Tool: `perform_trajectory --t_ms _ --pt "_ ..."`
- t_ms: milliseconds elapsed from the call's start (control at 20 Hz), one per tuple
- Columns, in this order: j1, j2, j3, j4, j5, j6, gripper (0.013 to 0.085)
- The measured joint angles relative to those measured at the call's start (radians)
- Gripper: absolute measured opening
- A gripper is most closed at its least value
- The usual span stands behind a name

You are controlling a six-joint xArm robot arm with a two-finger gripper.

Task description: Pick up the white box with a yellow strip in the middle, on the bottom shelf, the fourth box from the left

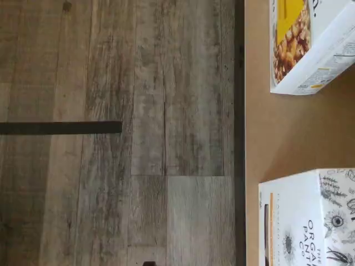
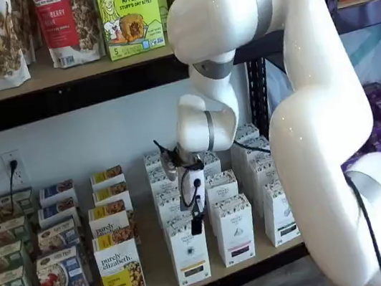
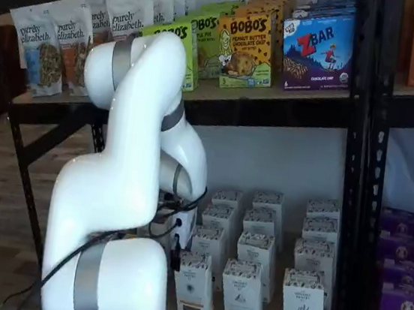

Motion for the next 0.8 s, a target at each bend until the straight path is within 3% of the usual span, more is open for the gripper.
perform_trajectory --t_ms 100,300,800 --pt "-0.001 0.007 -0.004 0.039 -0.002 -0.037 0.085" --pt "-0.005 0.02 -0.01 0.066 -0.008 -0.066 0.085" --pt "0.008 0.068 -0.028 0.218 -0.1 -0.201 0.085"
